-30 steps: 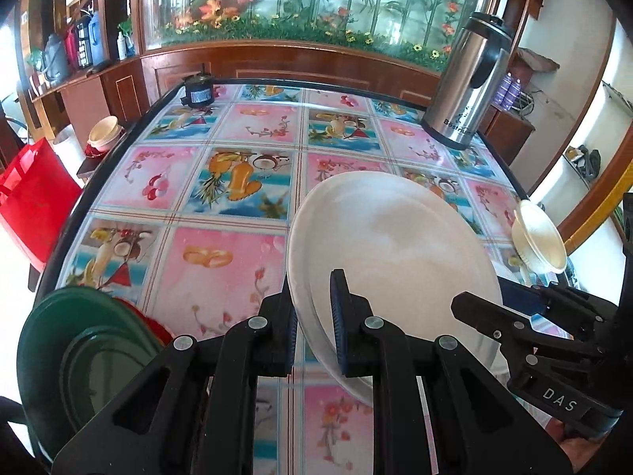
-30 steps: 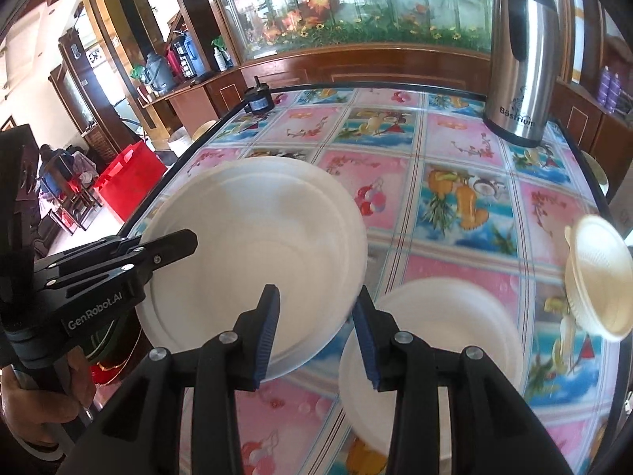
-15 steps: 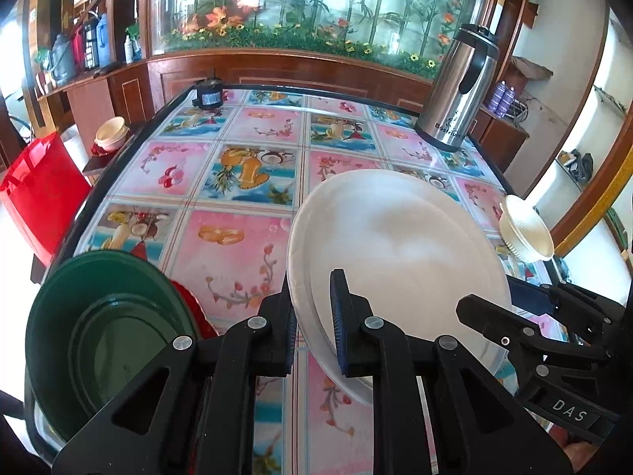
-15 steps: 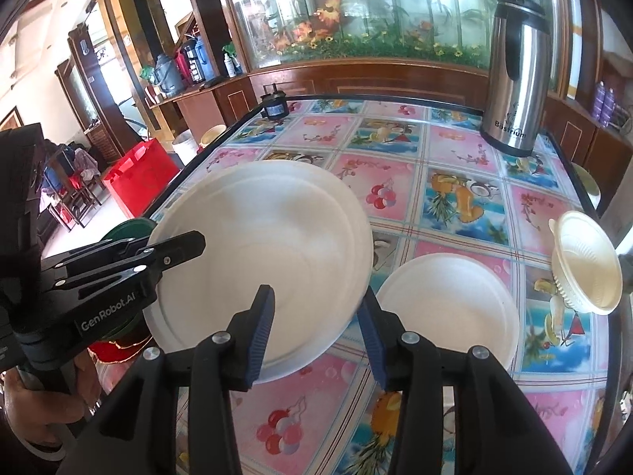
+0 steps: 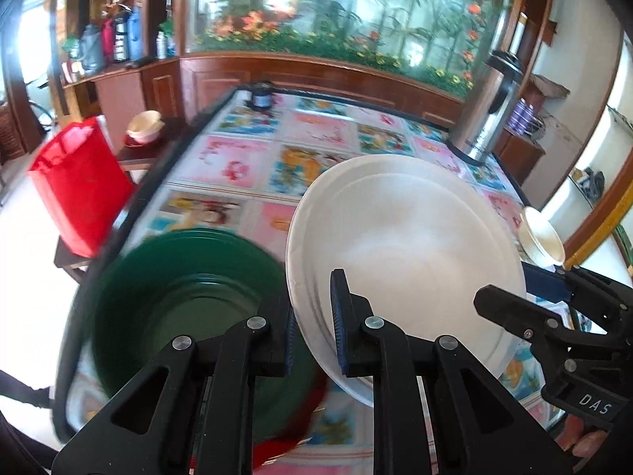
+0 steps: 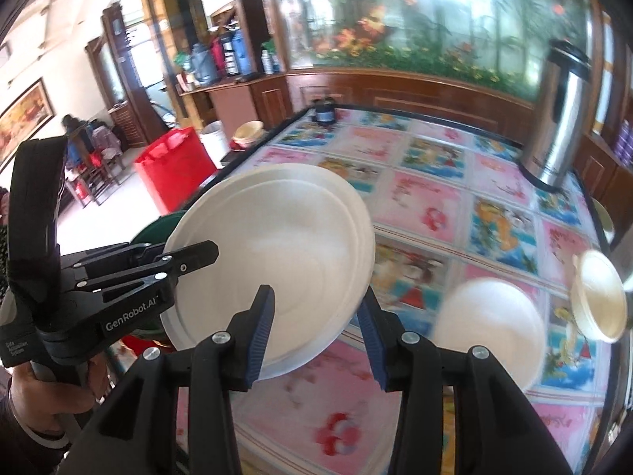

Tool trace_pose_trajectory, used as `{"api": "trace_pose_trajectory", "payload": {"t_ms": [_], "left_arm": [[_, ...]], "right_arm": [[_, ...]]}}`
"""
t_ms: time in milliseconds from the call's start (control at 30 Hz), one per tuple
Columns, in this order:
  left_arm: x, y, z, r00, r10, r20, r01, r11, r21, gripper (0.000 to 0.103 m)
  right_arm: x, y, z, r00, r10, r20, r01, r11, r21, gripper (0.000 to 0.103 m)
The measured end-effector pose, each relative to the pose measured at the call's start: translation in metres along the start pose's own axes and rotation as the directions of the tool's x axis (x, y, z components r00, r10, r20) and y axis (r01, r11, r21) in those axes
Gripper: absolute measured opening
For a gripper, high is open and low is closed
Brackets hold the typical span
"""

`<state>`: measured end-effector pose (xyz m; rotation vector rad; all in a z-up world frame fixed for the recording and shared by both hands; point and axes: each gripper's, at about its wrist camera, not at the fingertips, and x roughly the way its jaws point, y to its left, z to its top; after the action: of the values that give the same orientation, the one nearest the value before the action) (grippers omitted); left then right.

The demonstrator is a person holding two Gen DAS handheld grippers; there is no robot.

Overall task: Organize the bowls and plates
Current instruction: 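Carry the white plate with the right gripper toward the stack in the left gripper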

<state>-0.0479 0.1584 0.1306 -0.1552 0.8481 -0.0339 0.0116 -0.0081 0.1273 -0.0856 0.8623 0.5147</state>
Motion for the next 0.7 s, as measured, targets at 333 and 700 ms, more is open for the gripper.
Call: {"api": "trace_pose_trajectory", "payload": {"t_ms": [333,700], "left_arm": [[-0.018,0.07,-0.017,0.996,0.09,0.009,-0.089,0.993,-0.077,0.015],[0.004,0.103,-0.038,0.991,0.129,-0.046,-0.133,0.985,-0.11,0.015]], "right_arm": [[0.046,0.064,0.01,0.994,0.096,-0.055,-0.1,0.991,-0.084,0.047],[0.083,0.097,0.003,0.985,0.082,-0.149,-0.103,0.985,-0.141,0.048]]}}
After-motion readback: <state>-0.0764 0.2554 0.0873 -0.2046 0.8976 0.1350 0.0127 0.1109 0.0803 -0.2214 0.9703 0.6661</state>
